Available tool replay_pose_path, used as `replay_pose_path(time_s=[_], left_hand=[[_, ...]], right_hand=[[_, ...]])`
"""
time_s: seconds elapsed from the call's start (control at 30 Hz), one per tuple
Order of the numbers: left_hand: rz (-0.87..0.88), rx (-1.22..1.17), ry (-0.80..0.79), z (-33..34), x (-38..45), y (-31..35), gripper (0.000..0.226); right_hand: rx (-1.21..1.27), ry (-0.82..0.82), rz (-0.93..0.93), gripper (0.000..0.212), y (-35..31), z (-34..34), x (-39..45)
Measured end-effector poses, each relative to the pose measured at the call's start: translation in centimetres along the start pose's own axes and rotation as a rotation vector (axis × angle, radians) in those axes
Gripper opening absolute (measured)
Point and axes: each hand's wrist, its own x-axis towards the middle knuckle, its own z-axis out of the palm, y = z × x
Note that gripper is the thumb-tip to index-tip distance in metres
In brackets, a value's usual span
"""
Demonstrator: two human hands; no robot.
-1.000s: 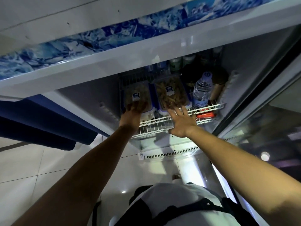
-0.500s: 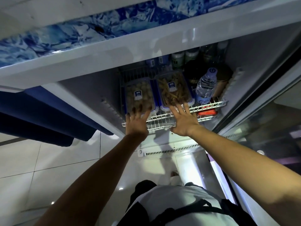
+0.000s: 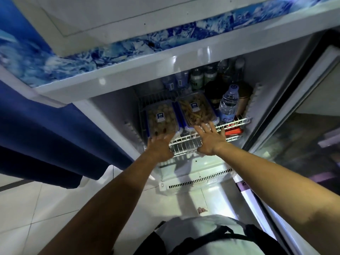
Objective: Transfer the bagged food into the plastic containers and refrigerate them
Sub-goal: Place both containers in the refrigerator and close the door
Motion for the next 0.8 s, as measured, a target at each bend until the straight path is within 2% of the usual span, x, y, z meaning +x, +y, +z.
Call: replay_pose_path(time_s=[0.1, 0.23, 0.4, 0.63, 0.73, 0.8], left_hand=[[0.101, 0.018, 0.028, 0.1, -2.3, 0.4, 0.101], [0.226, 0.029, 0.064, -0.1, -5.5, 0.3, 0.095], [0.418, 0.025, 0.098, 0.2, -8.5, 1.4, 0.092], [0.721, 0.088, 0.067, 1.2, -11.6, 9.7, 0.099], [0.832, 0.081, 0.061, 0.7, -14.2, 14.0, 0.104], [0.912, 0.075, 0.085, -0.1, -16.1, 16.5, 0.101]], right_hand=[[0.022, 0.037, 0.033, 0.096, -0.4, 0.9, -2.6], [0.068, 0.161, 0.079, 0.093, -0.9, 3.6, -8.5], [0.110, 0.303, 0.222, 0.088, -0.9, 4.6, -17.1], [0.101, 0.632, 0.507, 0.082, 1.1, 1.1, -34.0], [0.024, 0.822, 0.606, 0.078, 3.4, -1.4, -41.4], [-0.040, 0.883, 0.691, 0.076, 5.3, -3.1, -45.4]])
